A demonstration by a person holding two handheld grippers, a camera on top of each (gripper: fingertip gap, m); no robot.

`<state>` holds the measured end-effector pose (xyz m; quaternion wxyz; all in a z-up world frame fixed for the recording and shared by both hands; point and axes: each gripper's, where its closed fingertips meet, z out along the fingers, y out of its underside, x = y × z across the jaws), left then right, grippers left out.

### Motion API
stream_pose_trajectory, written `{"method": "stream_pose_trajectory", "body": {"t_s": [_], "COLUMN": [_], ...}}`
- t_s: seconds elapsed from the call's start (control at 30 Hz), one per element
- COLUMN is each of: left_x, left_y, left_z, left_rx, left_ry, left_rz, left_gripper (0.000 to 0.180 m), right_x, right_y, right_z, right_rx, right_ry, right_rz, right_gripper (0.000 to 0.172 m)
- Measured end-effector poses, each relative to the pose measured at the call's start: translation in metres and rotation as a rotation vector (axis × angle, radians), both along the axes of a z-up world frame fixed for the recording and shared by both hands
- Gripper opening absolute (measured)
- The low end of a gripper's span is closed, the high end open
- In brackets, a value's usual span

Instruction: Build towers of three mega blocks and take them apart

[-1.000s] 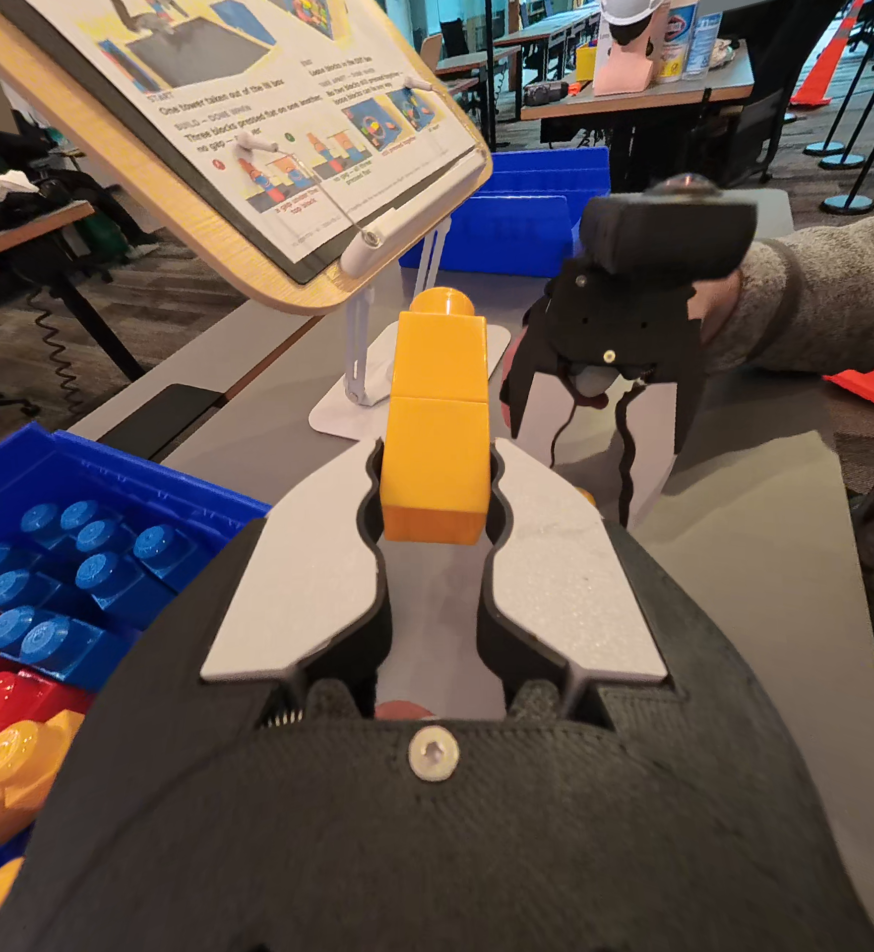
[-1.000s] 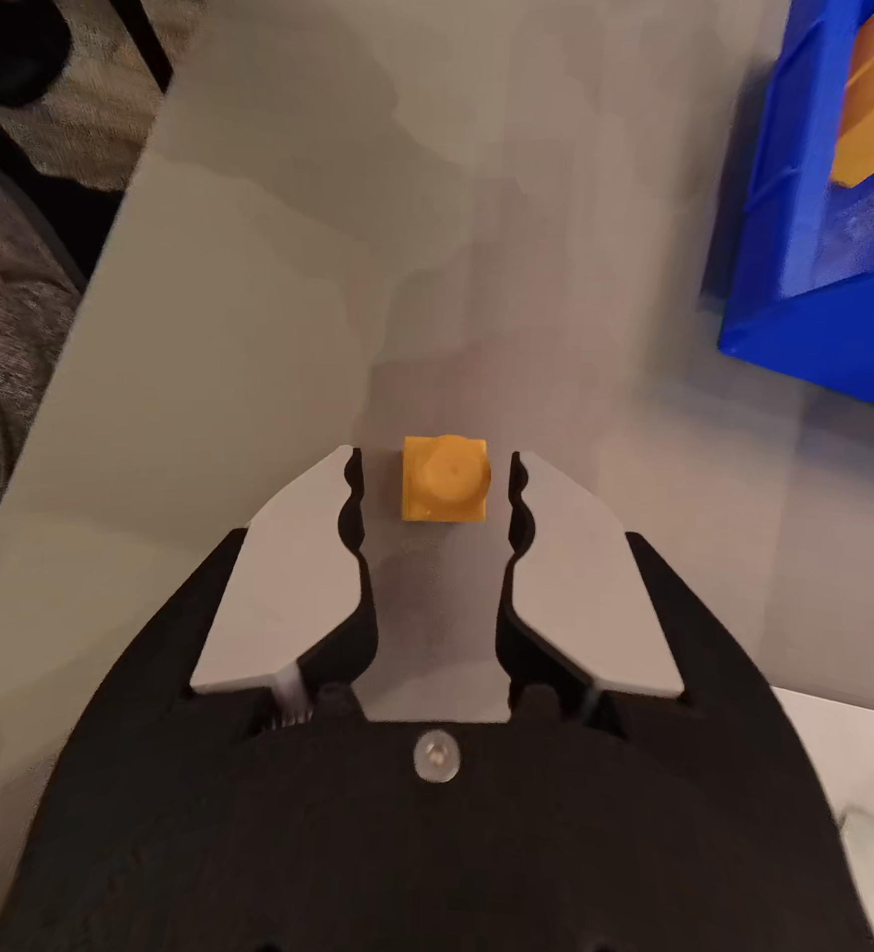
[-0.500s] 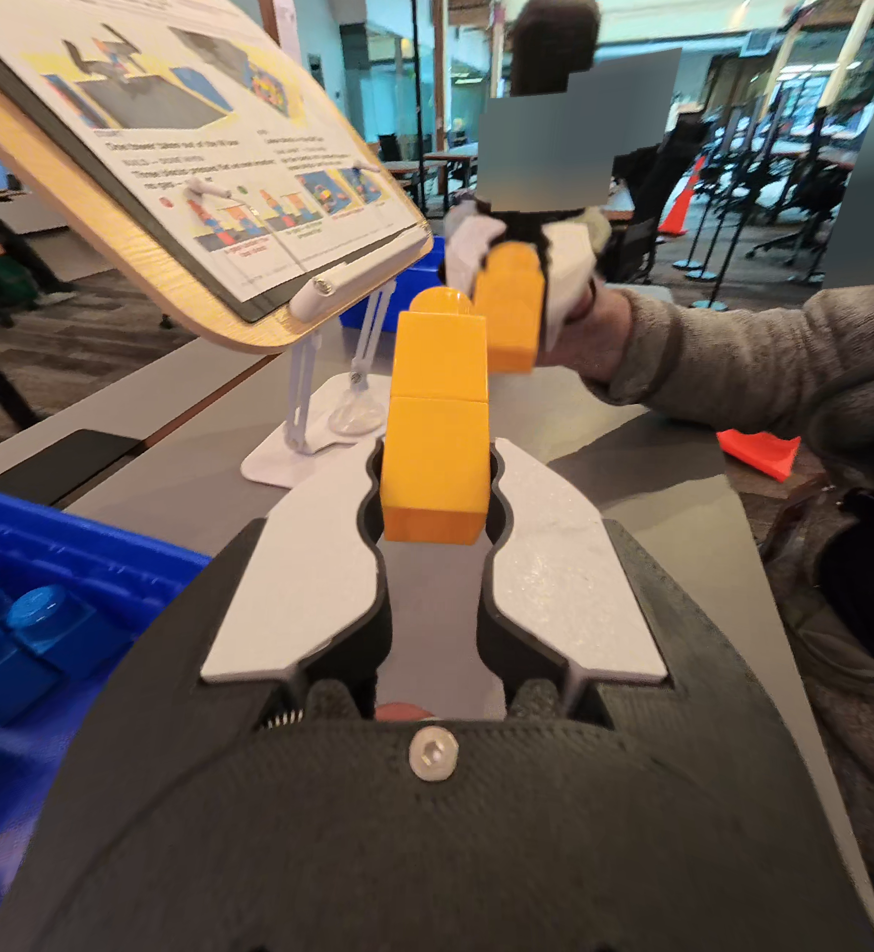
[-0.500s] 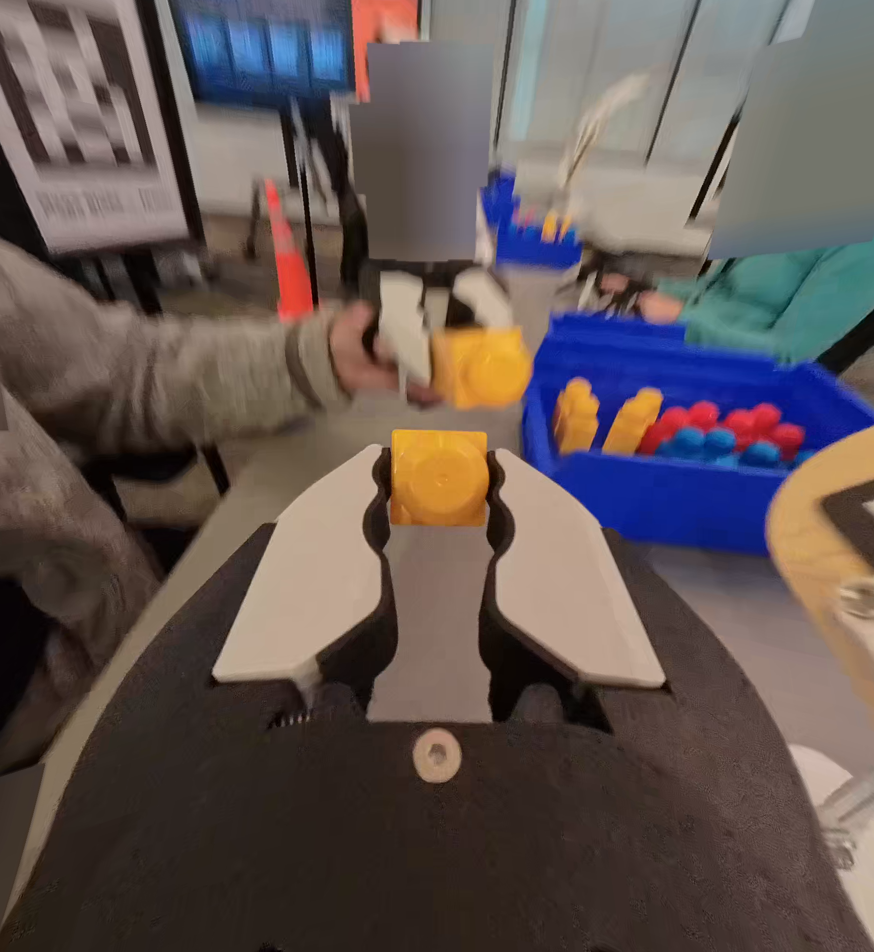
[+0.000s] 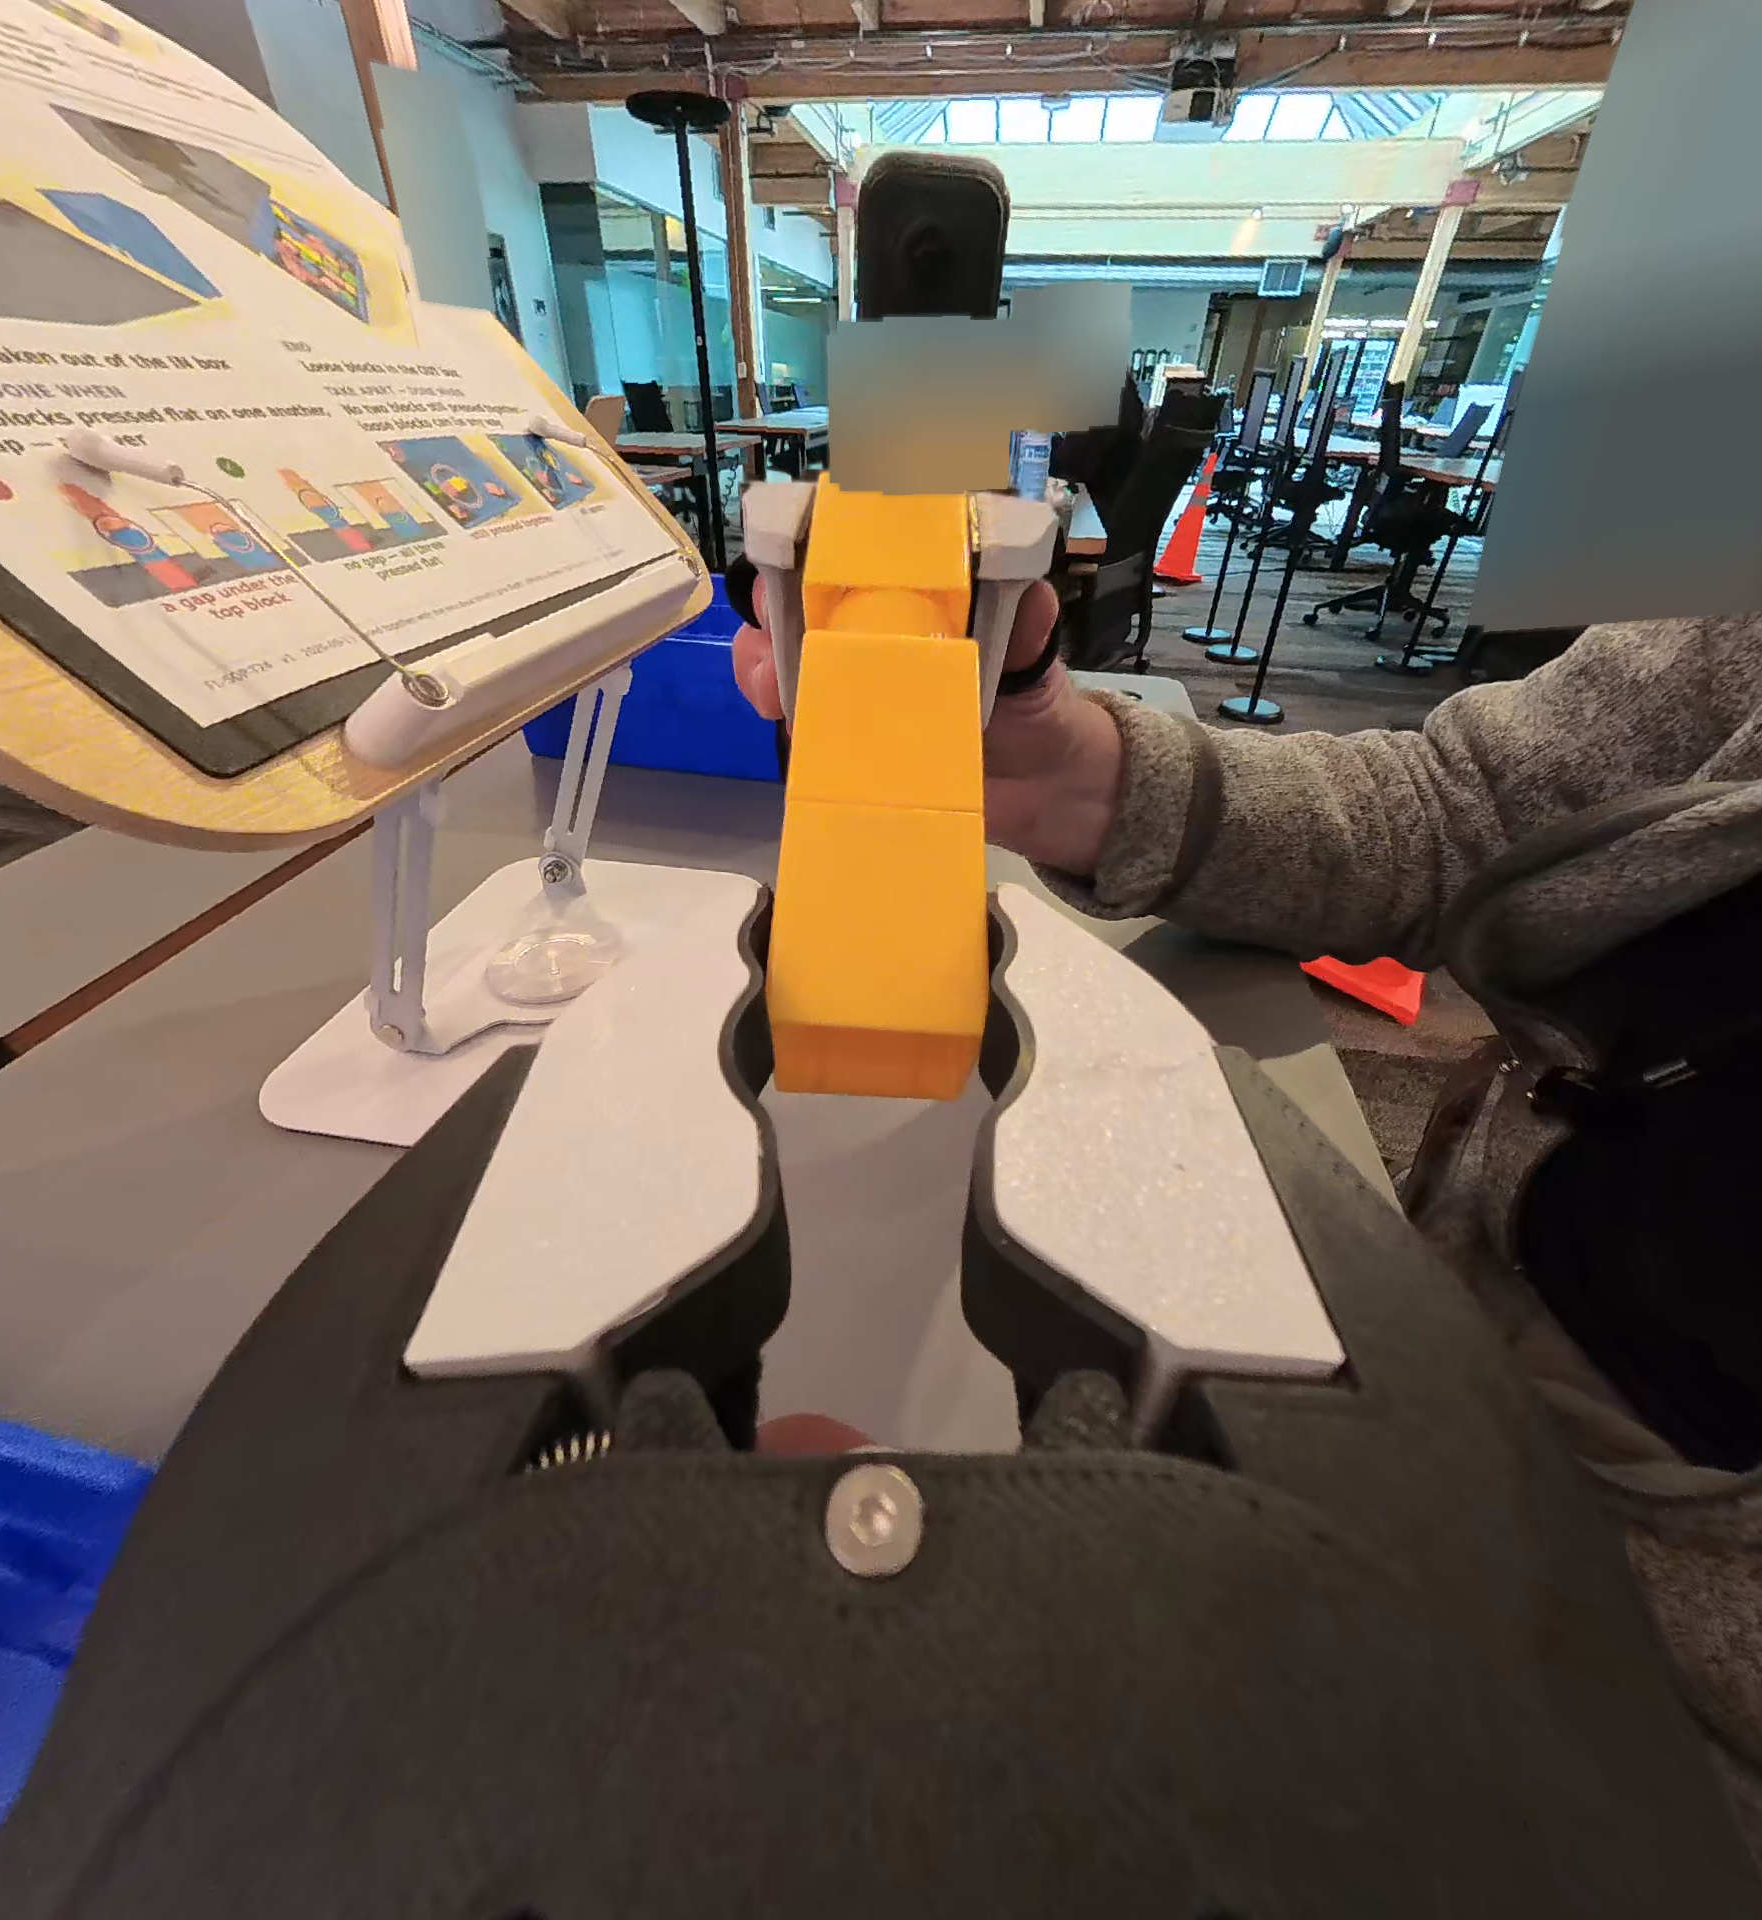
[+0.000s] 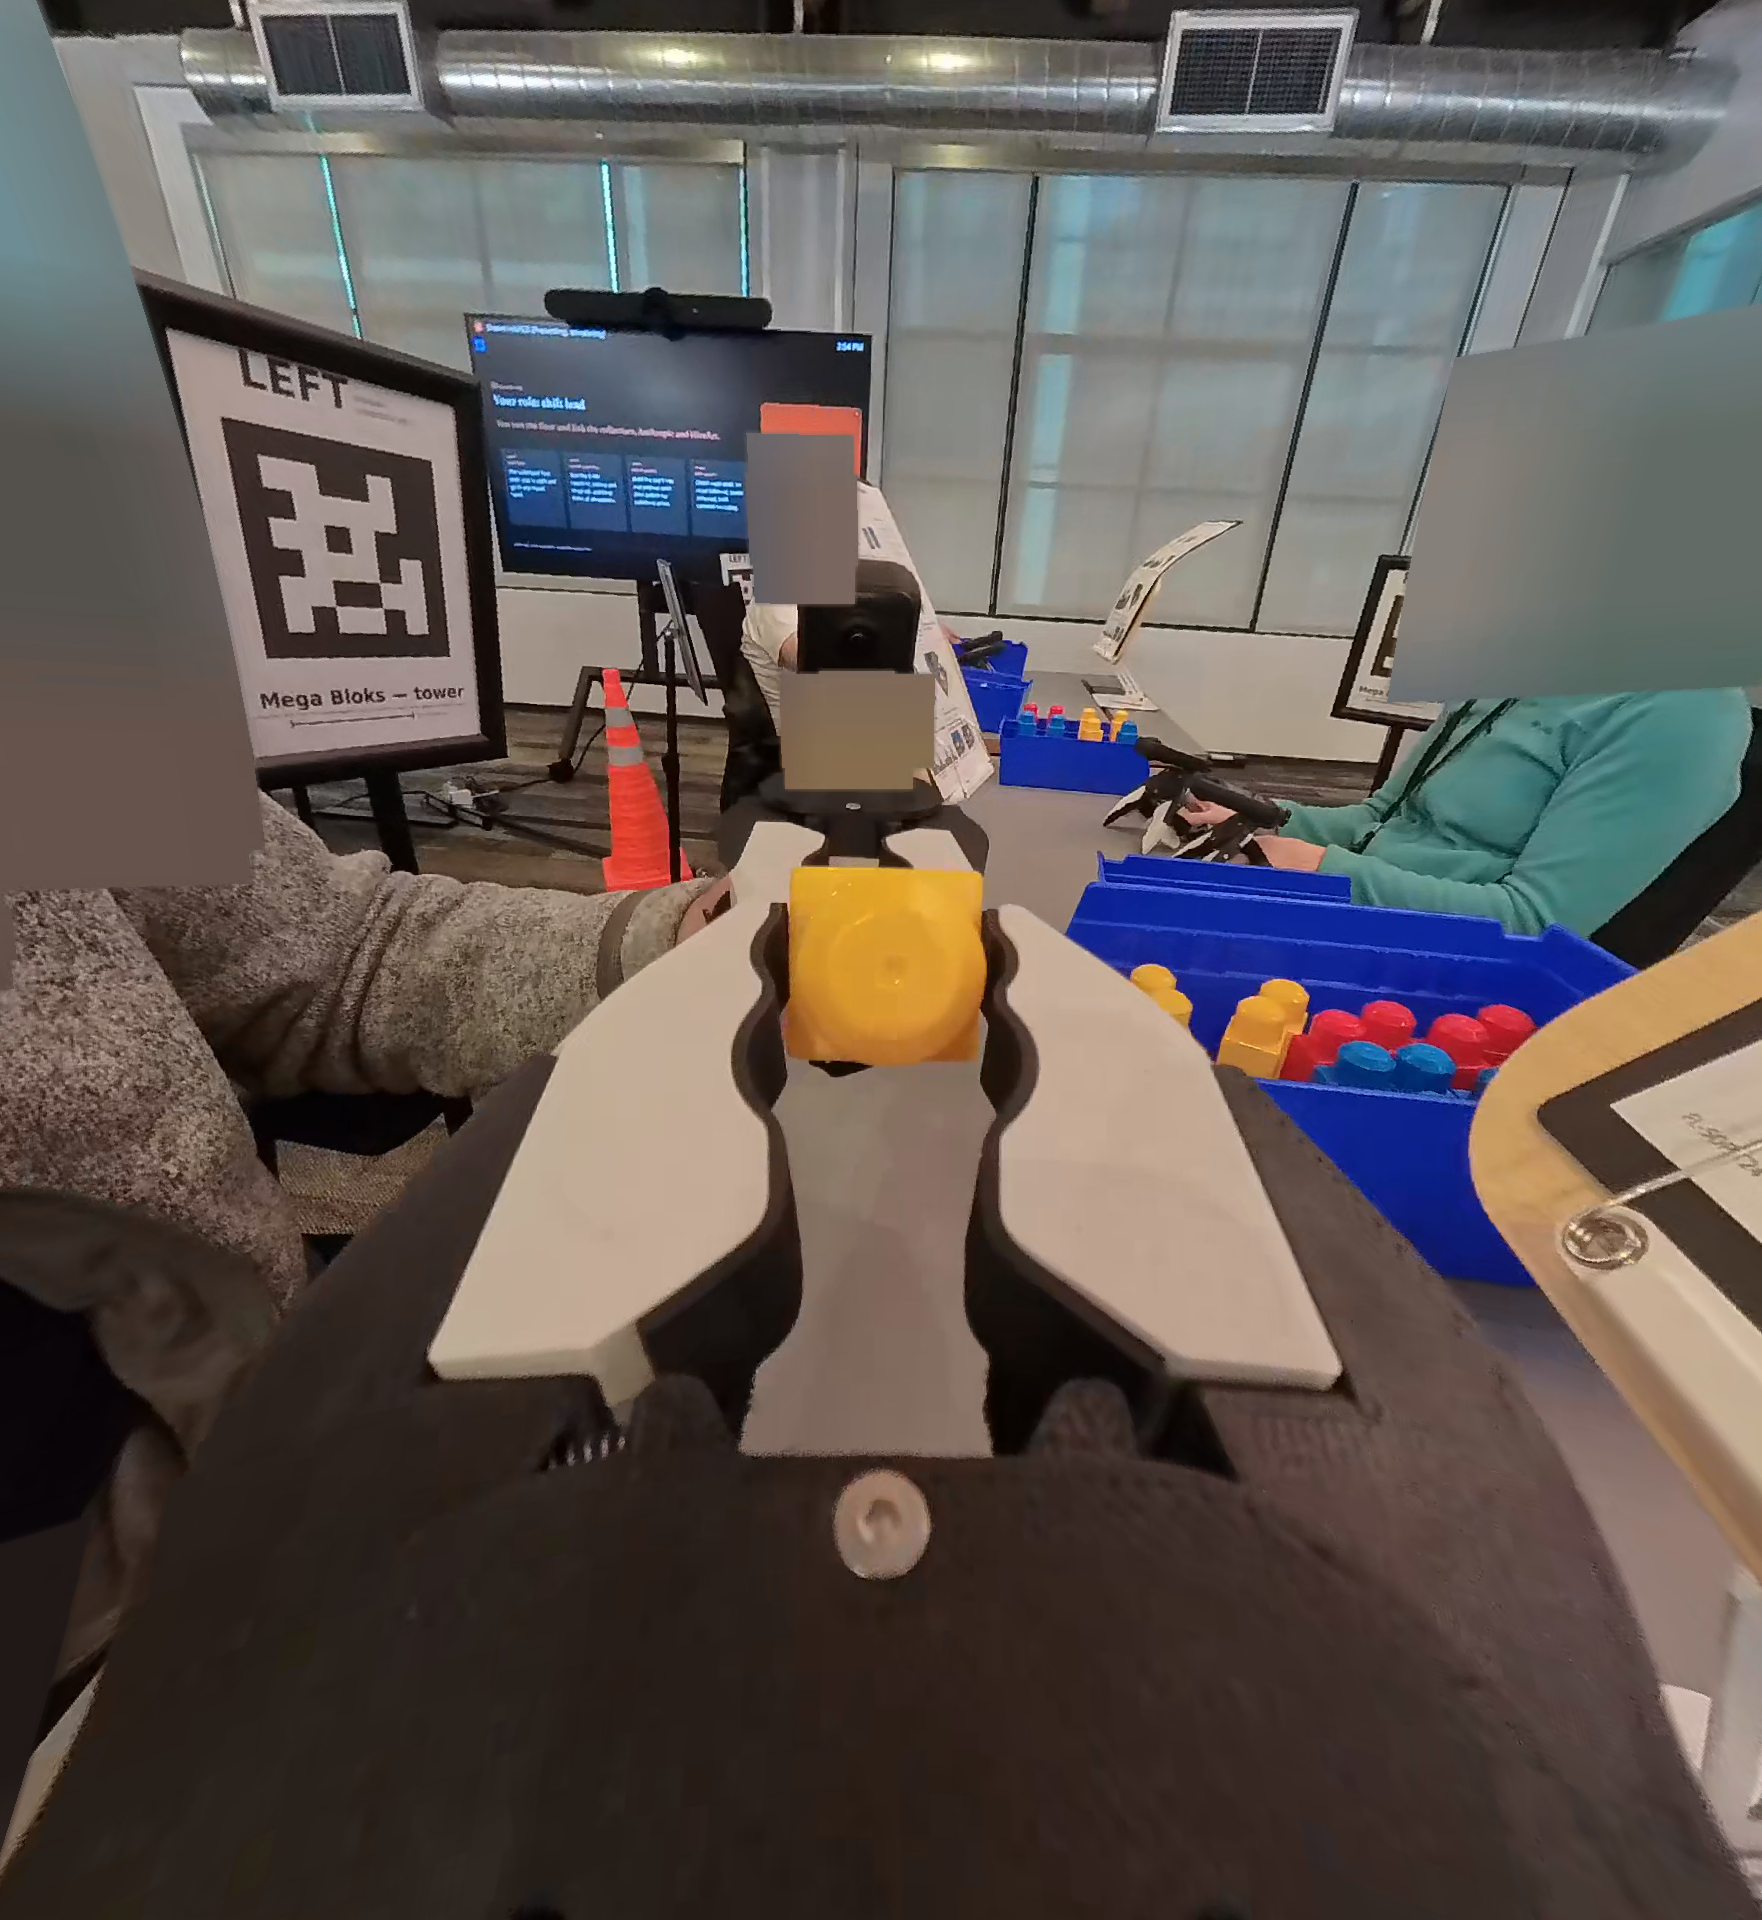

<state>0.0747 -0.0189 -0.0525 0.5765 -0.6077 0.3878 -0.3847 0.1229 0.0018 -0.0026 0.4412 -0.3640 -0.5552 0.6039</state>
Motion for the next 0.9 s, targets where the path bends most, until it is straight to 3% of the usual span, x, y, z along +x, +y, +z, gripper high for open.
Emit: {"method": "stream_pose_trajectory", "body": {"t_s": [0.4, 0.9], "left_x": [0.005, 0.012], "left_y": [-0.003, -0.007], "left_z": [0.006, 0.011], "left_rx": [0.061, 0.072], "left_ry": [0.058, 0.023], "left_rz": [0.044, 0.031], "left_gripper": [0.036, 0.036], "right_x": [-0.001, 0.005], "right_y": [-0.007, -0.013], "right_z": [-0.006, 0.002], "right_rx": [0.030, 0.041], "right_ry": [-0.001, 0.059], "right_rz": [0.027, 0.053], "right_gripper": [0.036, 0.036]}}
